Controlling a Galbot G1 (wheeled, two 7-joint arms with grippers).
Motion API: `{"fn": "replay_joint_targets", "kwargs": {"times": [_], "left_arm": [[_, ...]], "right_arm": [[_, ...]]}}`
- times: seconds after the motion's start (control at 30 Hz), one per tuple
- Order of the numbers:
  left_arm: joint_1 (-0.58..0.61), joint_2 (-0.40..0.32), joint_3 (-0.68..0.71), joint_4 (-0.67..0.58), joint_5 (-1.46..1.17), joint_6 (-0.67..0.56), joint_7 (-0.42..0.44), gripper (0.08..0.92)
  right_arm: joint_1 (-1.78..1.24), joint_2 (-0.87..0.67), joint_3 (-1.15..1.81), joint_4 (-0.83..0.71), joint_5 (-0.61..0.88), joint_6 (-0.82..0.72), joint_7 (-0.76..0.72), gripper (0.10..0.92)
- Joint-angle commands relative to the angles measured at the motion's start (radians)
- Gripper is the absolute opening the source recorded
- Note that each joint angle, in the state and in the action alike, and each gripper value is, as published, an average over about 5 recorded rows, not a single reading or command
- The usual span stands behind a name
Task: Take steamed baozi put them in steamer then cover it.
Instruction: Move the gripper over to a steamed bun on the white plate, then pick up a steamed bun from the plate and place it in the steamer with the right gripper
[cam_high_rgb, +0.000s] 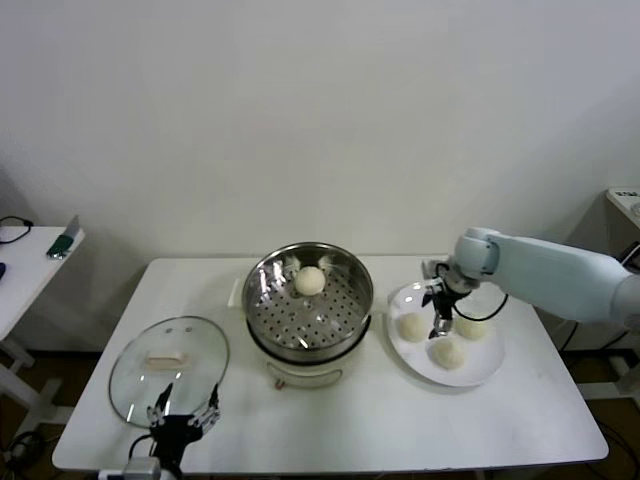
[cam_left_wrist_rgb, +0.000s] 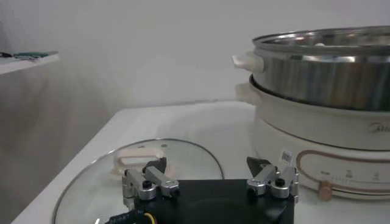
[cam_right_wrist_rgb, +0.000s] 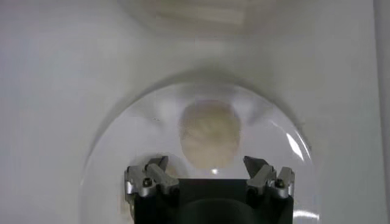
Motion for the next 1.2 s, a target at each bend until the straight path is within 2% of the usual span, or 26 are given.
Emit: {"fn": "replay_joint_targets", "kwargs": {"times": [0.03, 0.2, 0.47, 0.73, 1.03, 1.2], "left_arm": [[0.0, 0.0, -0.001, 0.002, -0.001, -0.002, -0.001, 0.823], [-0.002, 0.002, -0.002, 0.003, -0.001, -0.003, -0.002, 0.823], [-0.002, 0.001, -0.001, -0.002, -0.002, 0.001, -0.002, 0.823], [-0.001, 0.0, 0.004, -0.003, 0.0, 0.002, -0.002, 0.823], [0.001, 0.006, 0.008, -0.01, 0.002, 0.003, -0.002, 0.823], [-0.001, 0.005, 0.012, -0.018, 0.003, 0.005, -0.002, 0.823]], "right_arm": [[-0.094, 0.061, 0.068, -0.09, -0.029, -0.018, 0.023, 0.822], [-0.099, 0.071, 0.08, -0.099, -0.03, -0.017, 0.025, 0.793], [-0.084, 0.071, 0.07, -0.089, -0.041, -0.018, 0.011, 0.677], [0.042, 0.051, 0.026, -0.039, -0.034, 0.012, -0.029, 0.662], [0.508, 0.038, -0.184, 0.052, 0.162, 0.045, -0.134, 0.662], [0.653, 0.089, -0.199, 0.15, 0.322, -0.004, -0.111, 0.662]]}}
